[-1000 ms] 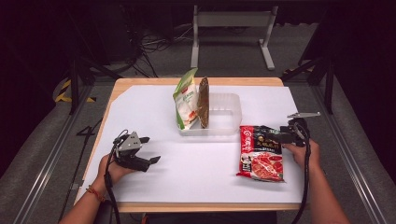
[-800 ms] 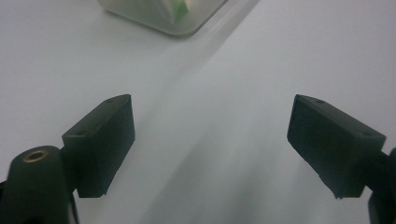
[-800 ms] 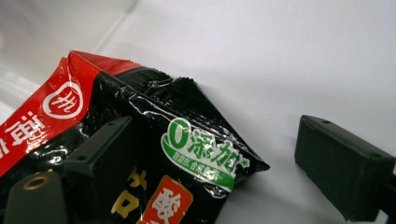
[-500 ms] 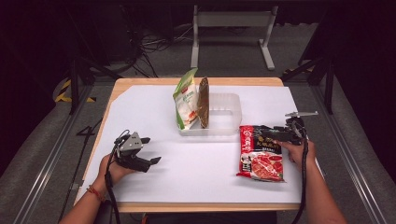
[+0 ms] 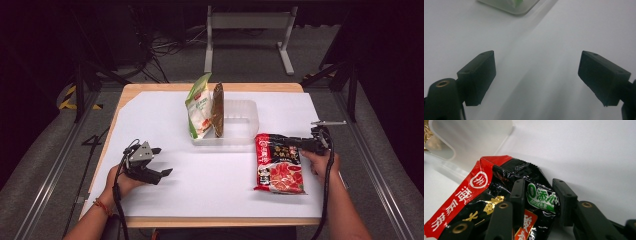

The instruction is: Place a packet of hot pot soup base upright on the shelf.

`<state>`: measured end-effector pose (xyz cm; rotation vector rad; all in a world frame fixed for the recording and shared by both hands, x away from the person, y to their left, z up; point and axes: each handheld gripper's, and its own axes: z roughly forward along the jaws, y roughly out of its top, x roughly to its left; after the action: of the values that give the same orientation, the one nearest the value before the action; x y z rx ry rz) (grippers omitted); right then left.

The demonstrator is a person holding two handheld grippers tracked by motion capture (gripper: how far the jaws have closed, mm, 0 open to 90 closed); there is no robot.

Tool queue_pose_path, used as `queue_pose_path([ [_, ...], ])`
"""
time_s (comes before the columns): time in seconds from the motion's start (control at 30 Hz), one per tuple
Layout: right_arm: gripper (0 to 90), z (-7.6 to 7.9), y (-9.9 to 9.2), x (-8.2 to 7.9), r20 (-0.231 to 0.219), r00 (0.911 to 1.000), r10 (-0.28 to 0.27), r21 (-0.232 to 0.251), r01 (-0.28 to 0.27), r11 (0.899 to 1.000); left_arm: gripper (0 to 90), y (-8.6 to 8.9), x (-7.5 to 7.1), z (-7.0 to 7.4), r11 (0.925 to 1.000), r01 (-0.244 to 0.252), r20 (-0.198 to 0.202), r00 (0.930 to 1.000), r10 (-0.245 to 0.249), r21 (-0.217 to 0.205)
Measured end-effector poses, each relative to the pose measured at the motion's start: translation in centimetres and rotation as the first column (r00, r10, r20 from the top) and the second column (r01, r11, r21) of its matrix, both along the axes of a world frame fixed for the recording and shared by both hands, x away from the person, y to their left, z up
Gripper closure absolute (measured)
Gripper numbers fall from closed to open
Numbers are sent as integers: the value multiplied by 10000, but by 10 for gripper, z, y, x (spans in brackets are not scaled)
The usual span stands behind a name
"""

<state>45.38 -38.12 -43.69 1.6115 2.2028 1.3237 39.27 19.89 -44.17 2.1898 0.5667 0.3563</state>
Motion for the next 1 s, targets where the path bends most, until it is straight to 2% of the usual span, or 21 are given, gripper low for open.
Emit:
queue_pose_path([
  [0.07,687,0,-1,-1,53,9999,95,21,-95,10000,156,0,0,0,10000,-8,36,10000,8,27],
  [0.13,710,1,-4,-2,104,9999,127,278,-130,9995,156,0,0,1,10000,-33,60,10000,34,-19],
  [0.27,740,3,-6,-5,268,9992,287,345,-296,9990,156,1,0,1,9999,-57,93,9999,58,-85],
  [0.37,777,10,-7,-11,632,9972,389,289,-408,9987,156,1,0,1,9999,-66,122,9999,68,-103],
  [0.47,805,18,-6,-17,1144,9918,562,353,-605,9975,156,1,-1,2,9999,-76,105,9999,77,-127],
  [0.6,831,28,-5,-26,1586,9842,792,395,-864,9955,156,2,-1,2,9997,-123,137,9998,126,-195],
  [0.8,854,43,-2,-35,2099,9724,1017,493,-1144,9922,157,2,-1,3,9998,-118,183,9998,121,-172],
  [1.0,861,57,3,-44,2548,9598,1177,253,-1283,9914,157,3,-1,3,9996,-144,204,9997,149,-232],
])
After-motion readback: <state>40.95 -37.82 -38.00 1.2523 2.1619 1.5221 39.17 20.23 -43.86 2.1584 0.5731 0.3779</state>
